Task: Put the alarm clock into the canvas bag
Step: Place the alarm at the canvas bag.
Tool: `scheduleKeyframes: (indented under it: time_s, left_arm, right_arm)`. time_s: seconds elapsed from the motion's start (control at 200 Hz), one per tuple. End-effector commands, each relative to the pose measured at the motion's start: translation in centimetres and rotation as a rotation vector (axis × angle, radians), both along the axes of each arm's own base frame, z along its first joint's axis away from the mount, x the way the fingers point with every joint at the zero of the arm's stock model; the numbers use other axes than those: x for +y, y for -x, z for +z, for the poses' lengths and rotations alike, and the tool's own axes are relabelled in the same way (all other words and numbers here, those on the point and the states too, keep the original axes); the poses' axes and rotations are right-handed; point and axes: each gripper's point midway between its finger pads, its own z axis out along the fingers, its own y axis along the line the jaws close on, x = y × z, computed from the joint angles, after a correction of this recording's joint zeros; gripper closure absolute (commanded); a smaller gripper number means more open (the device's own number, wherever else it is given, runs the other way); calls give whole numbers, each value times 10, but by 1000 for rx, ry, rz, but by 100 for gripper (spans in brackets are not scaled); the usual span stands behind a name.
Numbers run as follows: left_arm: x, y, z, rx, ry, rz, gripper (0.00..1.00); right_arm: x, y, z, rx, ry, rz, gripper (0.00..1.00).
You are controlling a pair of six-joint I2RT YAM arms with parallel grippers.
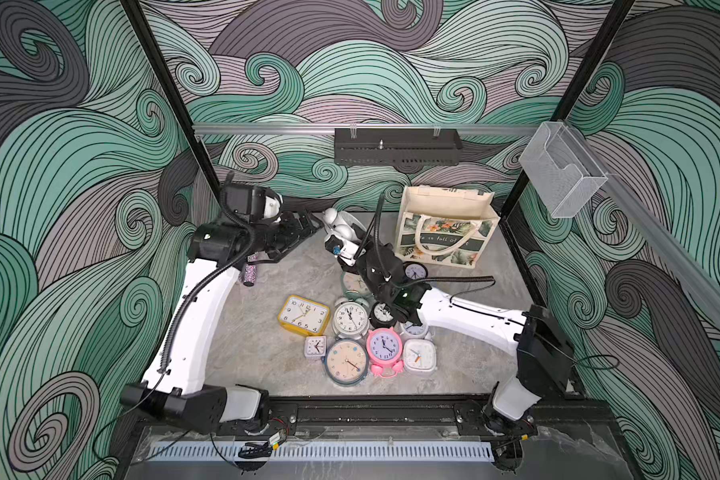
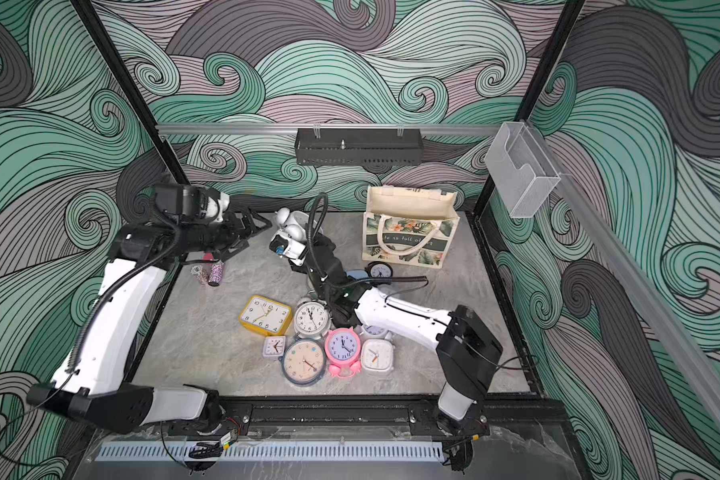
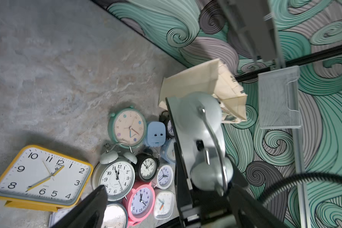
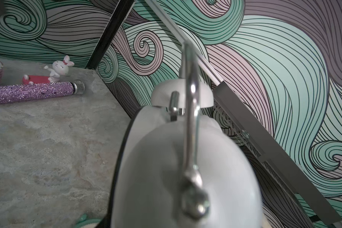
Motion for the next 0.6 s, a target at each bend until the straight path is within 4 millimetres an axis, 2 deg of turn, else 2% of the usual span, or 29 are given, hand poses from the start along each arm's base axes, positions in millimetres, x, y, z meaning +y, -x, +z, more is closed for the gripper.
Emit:
scheduleKeyframes:
  time_s: [0.0, 0.145, 0.28, 0.4, 0.595]
  left_arm:
    - [5, 12, 5, -56, -73, -35, 1]
    - [8, 22, -7, -45, -106, -54, 1]
    - [3, 29, -14, -48, -112, -105, 1]
    - [-9, 34, -21, -62, -77, -168, 1]
    - [-26, 38, -37, -44, -36, -236, 1]
  right_arm:
    - [-36, -10, 43, 81, -112, -90, 63]
    - [-65, -22, 71, 124, -161, -154, 64]
    - [-104, -37, 91, 192, -241, -239, 65]
    - [-145, -53, 97, 238, -298, -344, 62]
    - [-208, -80, 88, 357, -355, -492, 63]
